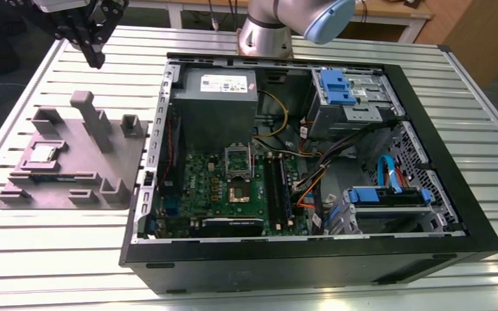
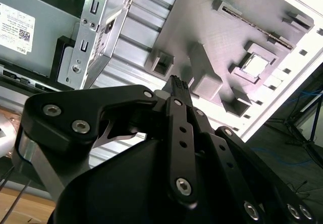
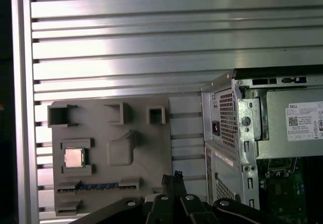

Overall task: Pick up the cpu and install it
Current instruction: 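Reach for the cpu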

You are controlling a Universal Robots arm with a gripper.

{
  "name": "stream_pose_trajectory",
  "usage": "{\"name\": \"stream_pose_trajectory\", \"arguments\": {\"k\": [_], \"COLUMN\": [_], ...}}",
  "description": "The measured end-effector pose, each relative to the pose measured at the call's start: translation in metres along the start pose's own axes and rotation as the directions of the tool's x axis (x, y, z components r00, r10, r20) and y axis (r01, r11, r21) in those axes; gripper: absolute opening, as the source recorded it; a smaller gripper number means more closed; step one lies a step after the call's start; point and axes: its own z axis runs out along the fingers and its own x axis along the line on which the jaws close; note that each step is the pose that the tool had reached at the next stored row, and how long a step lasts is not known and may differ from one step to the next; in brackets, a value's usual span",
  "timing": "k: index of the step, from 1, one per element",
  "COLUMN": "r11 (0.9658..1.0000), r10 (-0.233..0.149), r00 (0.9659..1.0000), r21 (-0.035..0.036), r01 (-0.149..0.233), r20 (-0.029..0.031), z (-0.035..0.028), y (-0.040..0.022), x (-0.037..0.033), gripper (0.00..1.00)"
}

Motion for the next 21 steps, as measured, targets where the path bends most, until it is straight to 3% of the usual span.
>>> {"name": "stream_pose_trajectory", "arguments": {"k": [6, 12, 21], "r11": [0.9999, 0.9999, 0.9999], "r10": [0.0, 0.0, 0.0], "r00": [1.0, 1.0, 1.0], "r21": [-0.0119, -0.0135, -0.0135], "r01": [0.0, 0.0, -0.001], "r20": [-0.005, -0.0051, -0.0051], "z": [0.0, -0.0002, -0.0003], "y": [-0.0003, -0.0008, -0.001], "x": [0.0031, 0.0101, 0.0117], "gripper": [0.1, 0.1, 0.1]}}
